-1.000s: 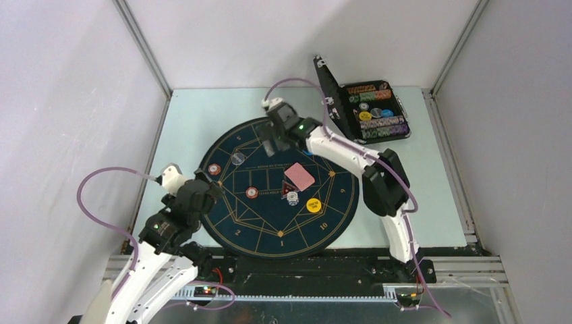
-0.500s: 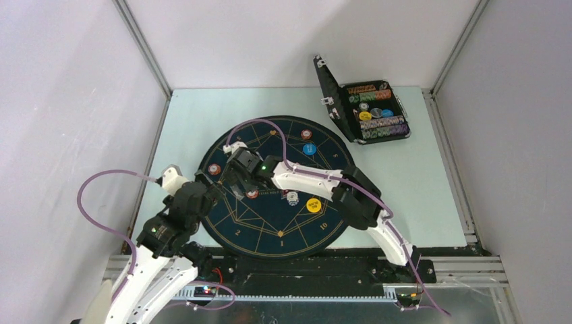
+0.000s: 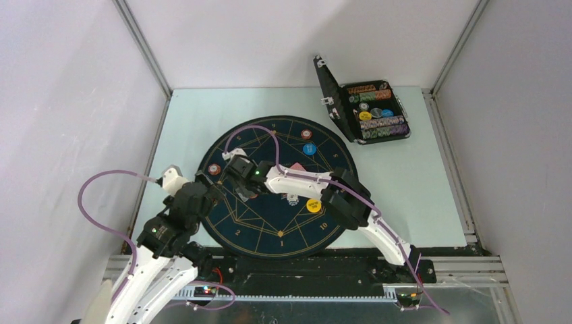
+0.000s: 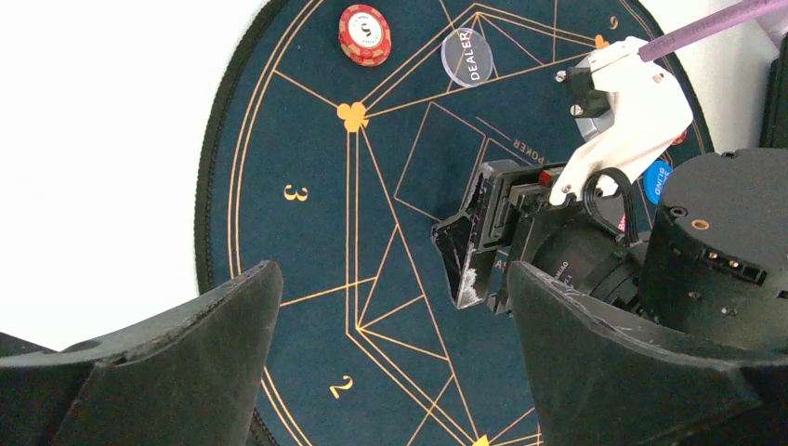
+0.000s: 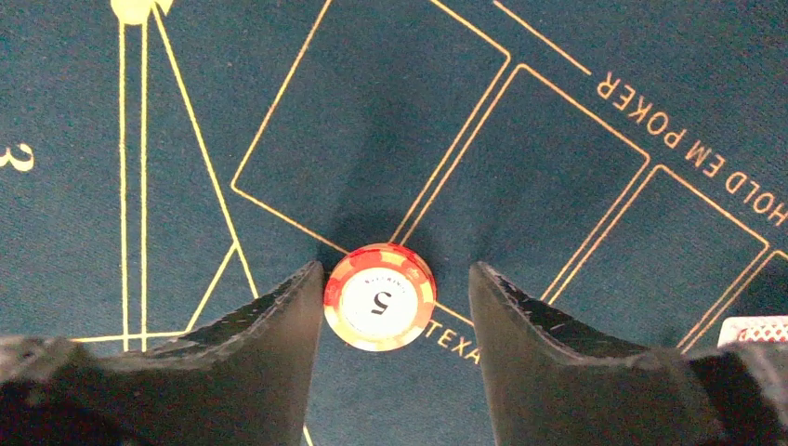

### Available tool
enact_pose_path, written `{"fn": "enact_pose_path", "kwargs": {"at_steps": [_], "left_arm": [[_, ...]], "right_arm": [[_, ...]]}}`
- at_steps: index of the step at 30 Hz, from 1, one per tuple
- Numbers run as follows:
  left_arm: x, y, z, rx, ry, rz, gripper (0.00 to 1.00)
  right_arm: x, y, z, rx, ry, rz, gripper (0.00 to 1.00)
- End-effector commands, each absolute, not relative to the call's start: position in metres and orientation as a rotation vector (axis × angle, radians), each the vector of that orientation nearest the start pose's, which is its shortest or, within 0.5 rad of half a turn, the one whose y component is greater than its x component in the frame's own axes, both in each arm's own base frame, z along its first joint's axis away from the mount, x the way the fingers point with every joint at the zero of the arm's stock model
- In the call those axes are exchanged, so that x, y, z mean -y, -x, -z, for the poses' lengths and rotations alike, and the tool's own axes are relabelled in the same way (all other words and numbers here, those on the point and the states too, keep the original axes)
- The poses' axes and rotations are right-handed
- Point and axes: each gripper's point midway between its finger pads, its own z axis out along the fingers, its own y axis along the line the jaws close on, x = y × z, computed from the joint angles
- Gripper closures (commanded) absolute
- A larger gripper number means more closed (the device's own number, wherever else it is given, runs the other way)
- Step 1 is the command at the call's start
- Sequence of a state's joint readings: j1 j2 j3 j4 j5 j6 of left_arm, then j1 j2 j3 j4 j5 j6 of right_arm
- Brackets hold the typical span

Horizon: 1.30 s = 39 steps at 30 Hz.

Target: Distribute texas hold em gaming equipment

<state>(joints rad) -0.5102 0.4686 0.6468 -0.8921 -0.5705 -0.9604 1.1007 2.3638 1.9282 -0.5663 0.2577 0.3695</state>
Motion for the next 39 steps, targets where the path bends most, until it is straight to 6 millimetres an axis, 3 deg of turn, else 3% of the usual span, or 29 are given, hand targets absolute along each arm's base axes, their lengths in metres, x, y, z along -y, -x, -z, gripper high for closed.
{"fn": "enact_pose_path", "kwargs": {"at_steps": [1,11,17,23,31,36,39], "left_arm": [[0.027,-0.191,-0.161,-1.997,0.764,0.181,0.02],[0.026,-0.191,-0.162,-1.987,0.77,0.183,0.02],[0.025,-0.191,-0.162,-1.987,0.771,0.179,0.02],[0.025,-0.191,-0.163,-1.985,0.773,0.18,0.02],[0.024,-0.19,-0.164,-1.977,0.779,0.183,0.02],[0.023,-0.19,-0.164,-1.973,0.78,0.182,0.02],[0.024,-0.191,-0.164,-1.97,0.78,0.184,0.02]], "right_arm": [[-0.476,-0.274,-0.014,-2.411,0.817,-0.17,0.42],[-0.456,-0.253,0.004,-2.491,0.796,-0.168,0.58],[-0.453,-0.251,0.006,-2.499,0.782,-0.165,0.77],[-0.464,-0.267,-0.031,-2.386,0.748,-0.203,1.0],[-0.478,-0.278,-0.089,-2.237,0.726,-0.286,1.0],[-0.468,-0.275,-0.121,-2.189,0.69,-0.339,1.0],[-0.454,-0.271,-0.126,-2.2,0.673,-0.351,1.0]]}}
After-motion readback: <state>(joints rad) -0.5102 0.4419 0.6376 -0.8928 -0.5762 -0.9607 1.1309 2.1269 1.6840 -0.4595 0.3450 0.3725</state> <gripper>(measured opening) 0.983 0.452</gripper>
